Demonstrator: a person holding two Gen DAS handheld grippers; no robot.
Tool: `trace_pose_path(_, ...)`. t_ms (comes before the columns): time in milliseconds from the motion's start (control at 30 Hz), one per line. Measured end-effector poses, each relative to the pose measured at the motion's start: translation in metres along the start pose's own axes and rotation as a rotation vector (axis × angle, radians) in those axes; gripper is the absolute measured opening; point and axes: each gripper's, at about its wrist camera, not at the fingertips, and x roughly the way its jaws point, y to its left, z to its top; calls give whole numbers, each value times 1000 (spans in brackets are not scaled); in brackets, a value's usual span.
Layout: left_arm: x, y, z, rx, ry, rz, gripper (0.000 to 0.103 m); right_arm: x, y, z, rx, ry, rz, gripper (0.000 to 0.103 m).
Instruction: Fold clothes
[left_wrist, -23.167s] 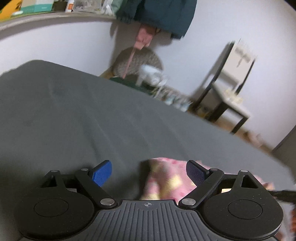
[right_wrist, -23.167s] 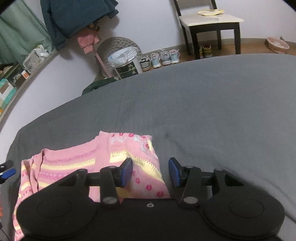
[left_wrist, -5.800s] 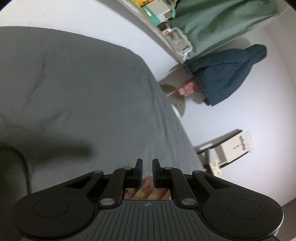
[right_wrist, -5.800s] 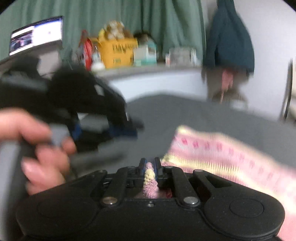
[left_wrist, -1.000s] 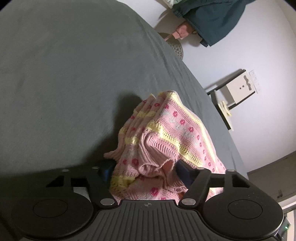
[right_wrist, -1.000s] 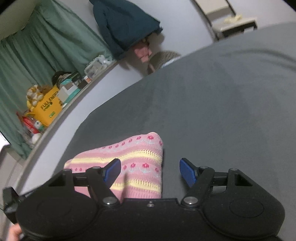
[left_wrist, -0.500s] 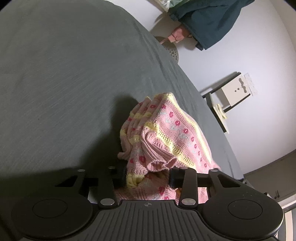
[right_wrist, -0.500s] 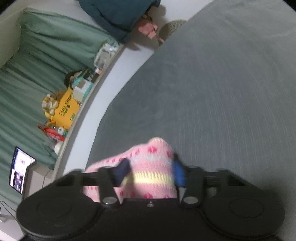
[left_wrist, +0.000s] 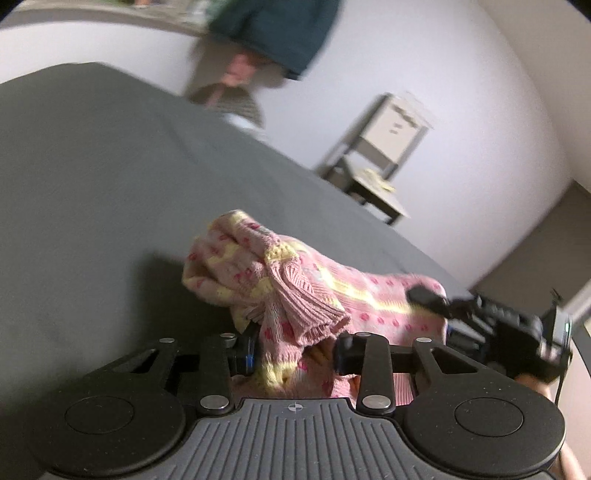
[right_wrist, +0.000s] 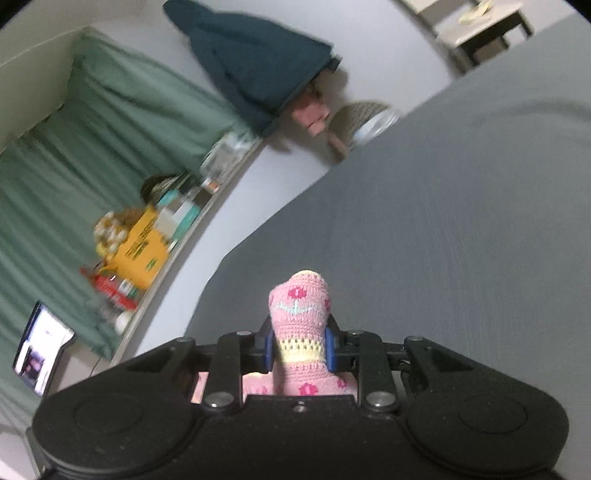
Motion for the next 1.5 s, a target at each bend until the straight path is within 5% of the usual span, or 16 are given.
trace_pose_path(400, 163, -190, -48, 51, 72, -196, 36, -113, -110, 147, -18, -126, -326, 24)
trace_pose_path(500, 196, -218, -57, 67, 96, -211, 36, -122, -143, 157, -1, -143, -393, 24)
trace_pose_path(833, 218, -214, -69, 67, 148, -112, 37, -118, -219, 138, 87, -138, -503, 29)
trace_pose_path(933, 216, -205, -70, 7, 180, -114, 54, -113, -212, 135, 10, -85, -633, 48)
trace_pose_path(1033, 214, -202, -62, -33, 234, -91, 73, -122, -192, 143, -68, -37, -677, 48)
trace_pose_path(1167, 195, -201, -51, -49, 270, -85, 74, -144, -146, 164, -267, 69, -763, 48)
trace_pose_path(1300, 160, -214, -42, 14, 248, -101, 74, -168, -85, 167, -386, 130, -735, 59)
trace_pose_path(1400, 129, -224, -35, 69, 210, -137, 75, -189, -42, 143, -361, 134, -709, 68)
trace_pose_path(1500, 95, -233, -32, 116, 159, -171, 100, -204, -4, 111, -419, 115, -656, 76)
